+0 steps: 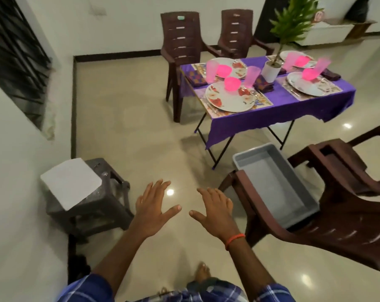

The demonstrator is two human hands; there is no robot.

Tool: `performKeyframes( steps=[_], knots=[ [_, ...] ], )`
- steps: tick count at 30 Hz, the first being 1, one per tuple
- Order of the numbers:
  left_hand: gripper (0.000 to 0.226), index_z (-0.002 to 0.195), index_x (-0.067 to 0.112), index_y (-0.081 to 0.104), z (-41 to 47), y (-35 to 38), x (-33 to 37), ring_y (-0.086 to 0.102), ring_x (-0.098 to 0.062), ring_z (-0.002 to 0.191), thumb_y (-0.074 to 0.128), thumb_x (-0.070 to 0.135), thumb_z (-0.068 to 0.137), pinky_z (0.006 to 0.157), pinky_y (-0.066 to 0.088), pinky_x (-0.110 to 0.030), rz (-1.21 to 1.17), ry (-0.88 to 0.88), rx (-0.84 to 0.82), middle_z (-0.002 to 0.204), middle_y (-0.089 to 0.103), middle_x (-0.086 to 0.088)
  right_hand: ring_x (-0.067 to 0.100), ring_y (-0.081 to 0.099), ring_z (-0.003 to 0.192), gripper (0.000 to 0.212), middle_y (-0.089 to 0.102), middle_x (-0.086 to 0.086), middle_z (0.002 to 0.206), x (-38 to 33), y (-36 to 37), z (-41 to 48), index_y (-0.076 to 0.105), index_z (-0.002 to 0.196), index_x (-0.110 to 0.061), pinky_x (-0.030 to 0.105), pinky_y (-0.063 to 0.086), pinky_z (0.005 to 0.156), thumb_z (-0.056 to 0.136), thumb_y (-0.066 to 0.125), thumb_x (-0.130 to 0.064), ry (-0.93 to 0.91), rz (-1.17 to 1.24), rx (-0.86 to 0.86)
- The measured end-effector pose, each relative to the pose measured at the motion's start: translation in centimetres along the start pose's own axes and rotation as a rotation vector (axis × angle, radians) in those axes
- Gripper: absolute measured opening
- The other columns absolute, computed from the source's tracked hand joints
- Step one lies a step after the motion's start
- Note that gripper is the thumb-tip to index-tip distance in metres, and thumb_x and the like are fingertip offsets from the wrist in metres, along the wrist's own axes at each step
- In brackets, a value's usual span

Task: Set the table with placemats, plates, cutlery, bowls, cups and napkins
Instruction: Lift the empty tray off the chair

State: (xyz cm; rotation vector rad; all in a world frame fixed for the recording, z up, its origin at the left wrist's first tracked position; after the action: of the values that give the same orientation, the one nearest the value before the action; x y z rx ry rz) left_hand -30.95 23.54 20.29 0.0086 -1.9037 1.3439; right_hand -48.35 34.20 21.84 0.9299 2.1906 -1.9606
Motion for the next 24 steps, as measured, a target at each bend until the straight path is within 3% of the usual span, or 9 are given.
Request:
performKeyframes(
  steps=[9, 16, 24],
  knots=[
    [0.099, 0.157, 0.04, 0.022, 7.5, 4.0, 8.5, 0.003, -0.02, 0.158, 0.031, 0.094, 0.074, 0.119, 0.018, -0.059, 0.041, 0.156, -0.094, 0.17, 0.014, 0.008, 0.027, 0.005, 0.154, 0.075, 0.02, 0.0, 0.165, 8.8, -4.3, 0.9, 0.023, 0.153, -0.04, 0.05, 0.002, 0.122, 0.091, 0.053, -0.067, 0.179, 0.068, 0.071],
    [0.106, 0.158, 0.04, 0.02, 12.3, 8.4, 14.6, 0.003, -0.018, 0.158, 0.025, 0.1, 0.07, 0.119, 0.019, -0.059, 0.083, 0.233, -0.183, 0.17, 0.013, 0.008, 0.026, 0.015, 0.149, 0.073, 0.028, -0.001, 0.159, 15.5, -8.0, 0.8, 0.027, 0.151, -0.038, 0.049, 0.015, 0.12, 0.089, 0.053, -0.067, 0.264, 0.076, 0.148],
    [0.1, 0.158, 0.045, 0.016, 15.9, 12.7, 19.4, -0.001, -0.015, 0.158, 0.032, 0.096, 0.074, 0.121, 0.018, -0.06, 0.143, 0.315, -0.268, 0.17, 0.009, 0.011, 0.025, 0.018, 0.147, 0.072, 0.03, -0.001, 0.157, 22.1, -9.2, 1.1, 0.027, 0.149, -0.04, 0.048, 0.015, 0.118, 0.089, 0.055, -0.066, 0.395, 0.162, 0.202]
  ],
)
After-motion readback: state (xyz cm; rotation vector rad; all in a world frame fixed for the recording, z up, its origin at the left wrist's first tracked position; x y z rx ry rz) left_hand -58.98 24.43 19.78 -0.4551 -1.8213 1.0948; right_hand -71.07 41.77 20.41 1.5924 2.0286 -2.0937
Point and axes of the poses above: each hand's wrist, its own z-axis towards the middle knuckle, its own y-axis out of the palm, x = y × z, the point moved 9 cm from there along z, towards the middle knuckle
